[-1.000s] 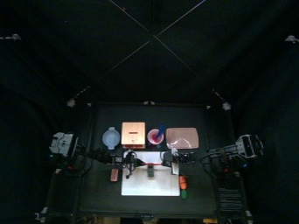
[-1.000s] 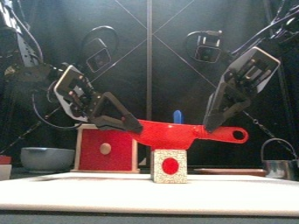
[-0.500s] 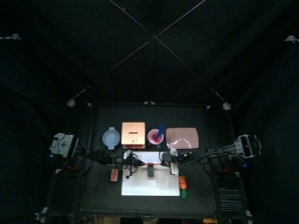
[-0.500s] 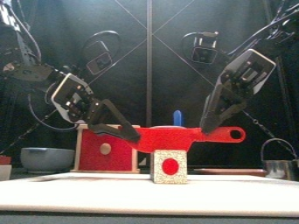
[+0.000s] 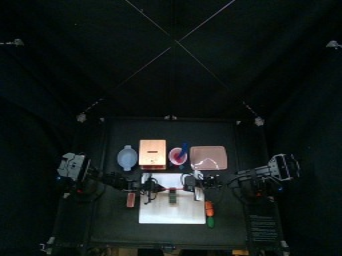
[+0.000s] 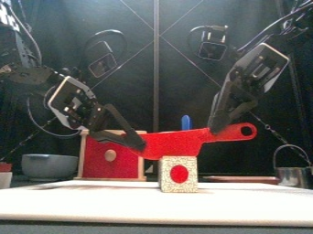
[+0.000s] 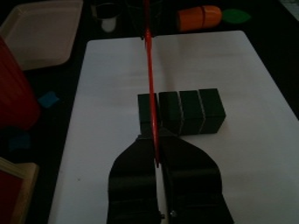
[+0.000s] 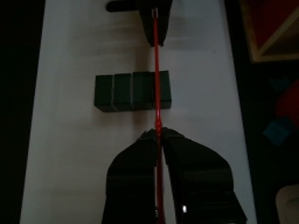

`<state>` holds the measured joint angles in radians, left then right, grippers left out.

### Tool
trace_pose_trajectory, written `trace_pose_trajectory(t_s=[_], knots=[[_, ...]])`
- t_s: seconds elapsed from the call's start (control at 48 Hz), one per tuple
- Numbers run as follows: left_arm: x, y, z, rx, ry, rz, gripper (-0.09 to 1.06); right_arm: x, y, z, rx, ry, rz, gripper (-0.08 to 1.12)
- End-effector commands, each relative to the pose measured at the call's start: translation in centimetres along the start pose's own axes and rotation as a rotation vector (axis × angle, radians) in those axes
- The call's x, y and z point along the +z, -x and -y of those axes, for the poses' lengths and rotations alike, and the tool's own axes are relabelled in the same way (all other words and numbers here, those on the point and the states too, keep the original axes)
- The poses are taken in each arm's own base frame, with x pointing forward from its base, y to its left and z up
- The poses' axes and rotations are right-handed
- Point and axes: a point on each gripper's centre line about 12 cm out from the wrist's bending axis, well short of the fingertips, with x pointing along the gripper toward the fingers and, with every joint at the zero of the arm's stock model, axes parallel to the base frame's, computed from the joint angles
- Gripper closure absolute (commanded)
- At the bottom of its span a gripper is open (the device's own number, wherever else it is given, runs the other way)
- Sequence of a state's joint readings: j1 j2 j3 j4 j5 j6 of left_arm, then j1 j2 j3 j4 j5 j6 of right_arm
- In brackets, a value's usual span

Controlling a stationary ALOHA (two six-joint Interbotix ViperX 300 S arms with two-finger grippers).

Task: Cut the sushi into 4 pieces with the knife
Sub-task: Cut the sushi into 4 pieces

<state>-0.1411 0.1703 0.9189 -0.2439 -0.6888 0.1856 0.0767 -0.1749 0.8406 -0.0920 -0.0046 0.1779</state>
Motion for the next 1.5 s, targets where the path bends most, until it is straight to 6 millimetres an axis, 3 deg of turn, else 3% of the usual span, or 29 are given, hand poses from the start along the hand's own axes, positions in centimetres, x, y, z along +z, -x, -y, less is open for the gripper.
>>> trace_pose_trajectory(t_s=[0.021, 0.333, 0.75, 1.5], knots=[[2.3, -0.4, 0.1, -0.002, 0.005, 0.070, 0.82, 2.6, 0.8, -0.5, 0.014, 0.002, 0.085, 0.83], [3.2, 0.0, 0.3, -0.009, -0.004, 0.097, 0.82, 3.3, 1.4, -0.9, 0.025, 0.016, 0.112, 0.83], [3.5, -0.2, 0.4, -0.008, -0.025, 0.103, 0.82, 1.0, 1.4, -0.8, 0.024, -0.015, 0.059, 0.83], [2.8, -0.9, 0.4, -0.005, -0.027, 0.083, 0.82, -0.9, -0.1, -1.0, 0.025, -0.038, -0.011, 0.83]])
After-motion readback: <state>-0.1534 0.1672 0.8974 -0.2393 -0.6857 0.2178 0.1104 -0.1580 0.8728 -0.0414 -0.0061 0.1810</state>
